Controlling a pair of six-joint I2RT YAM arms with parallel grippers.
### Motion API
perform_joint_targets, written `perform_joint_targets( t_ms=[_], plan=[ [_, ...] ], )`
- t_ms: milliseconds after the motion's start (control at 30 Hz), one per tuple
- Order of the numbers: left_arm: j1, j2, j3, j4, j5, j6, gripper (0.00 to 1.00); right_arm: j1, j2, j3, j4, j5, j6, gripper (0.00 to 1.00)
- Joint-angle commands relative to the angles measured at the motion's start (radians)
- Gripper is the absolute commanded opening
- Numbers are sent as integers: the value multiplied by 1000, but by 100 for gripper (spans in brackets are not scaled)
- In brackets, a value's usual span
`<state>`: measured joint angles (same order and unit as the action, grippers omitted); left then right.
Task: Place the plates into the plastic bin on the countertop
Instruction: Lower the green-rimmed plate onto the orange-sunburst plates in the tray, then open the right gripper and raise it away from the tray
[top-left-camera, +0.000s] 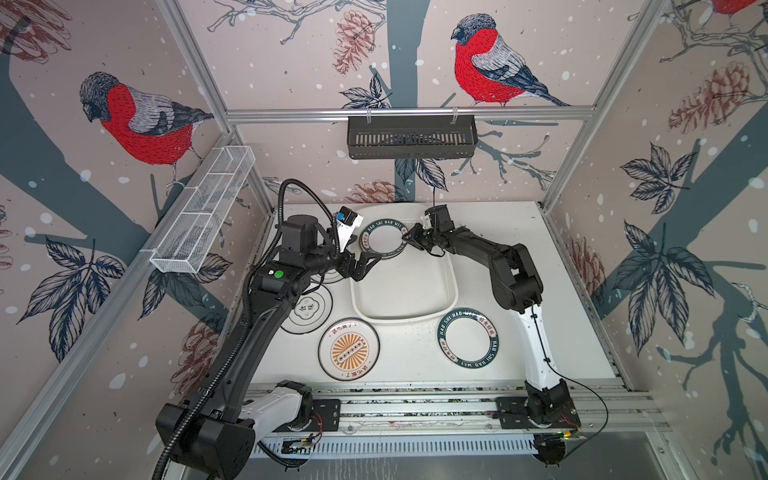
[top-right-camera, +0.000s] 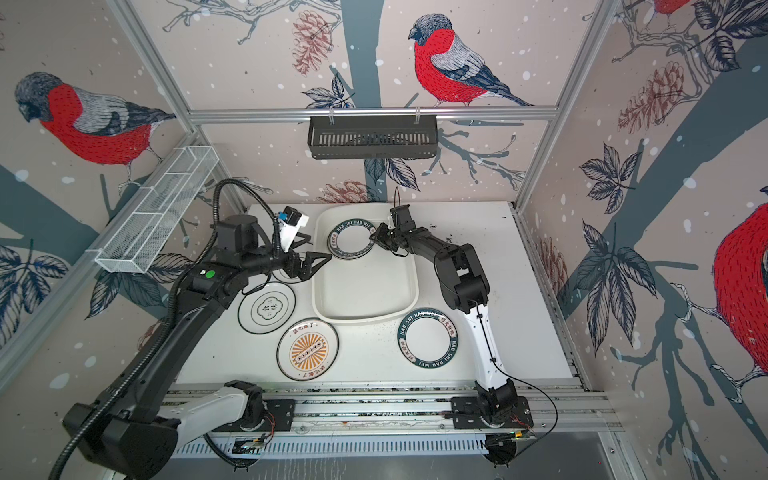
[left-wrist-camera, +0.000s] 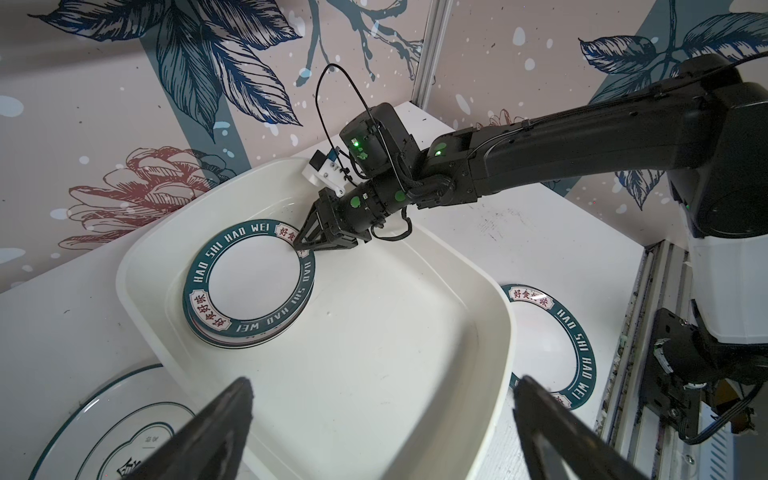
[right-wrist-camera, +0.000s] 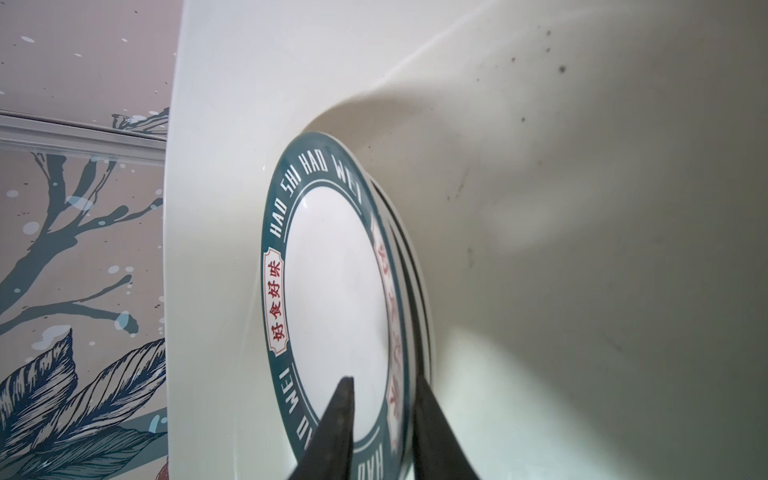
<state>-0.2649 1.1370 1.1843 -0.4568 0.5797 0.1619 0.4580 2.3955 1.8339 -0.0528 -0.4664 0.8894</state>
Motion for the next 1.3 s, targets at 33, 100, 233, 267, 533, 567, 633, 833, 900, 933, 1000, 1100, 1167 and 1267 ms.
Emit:
perform_joint_targets(
  t_ms=[33,100,233,267,533,567,633,833,900,933,1000,1100,1167,1267],
  plan=[
    [1,2,13,7,20,19,97,2,-15,27,-64,30,-38,28],
    [1,2,14,6,17,21,97,4,-16,33,-76,36,-47,29],
    [0,3,12,5,16,24,97,0,-18,34,-87,37,-52,30],
    [0,2,14,6,15,24,97,-1,-21,36,-93,40,-53,30],
    [0,3,15,0,8,30,97,-1,-44,52,-122,61,-75,35],
    [1,2,16,-2,5,31,97,0,-46,56,-128,65,-79,35],
    [1,0,17,-3,1,35,97,-2,-56,56,-135,70,-85,36],
    [1,-5,18,-13,-9,47,97,-4,-92,61,-148,80,-124,37],
    [1,-8,17,-16,-5,57,97,-2,-109,62,-160,95,-147,36],
    [1,-8,17,-16,-7,58,97,-2,-117,62,-168,105,-159,36],
    [1,-8,16,-16,-14,57,96,-1,-133,64,-193,135,-190,36],
    [1,-7,12,-17,-15,62,97,5,-165,62,-233,193,-247,37],
    [1,-6,11,-19,-16,65,97,12,-189,58,-260,243,-291,39],
    [0,-2,10,-22,-20,69,97,28,-243,29,-285,353,-356,42]
  ],
)
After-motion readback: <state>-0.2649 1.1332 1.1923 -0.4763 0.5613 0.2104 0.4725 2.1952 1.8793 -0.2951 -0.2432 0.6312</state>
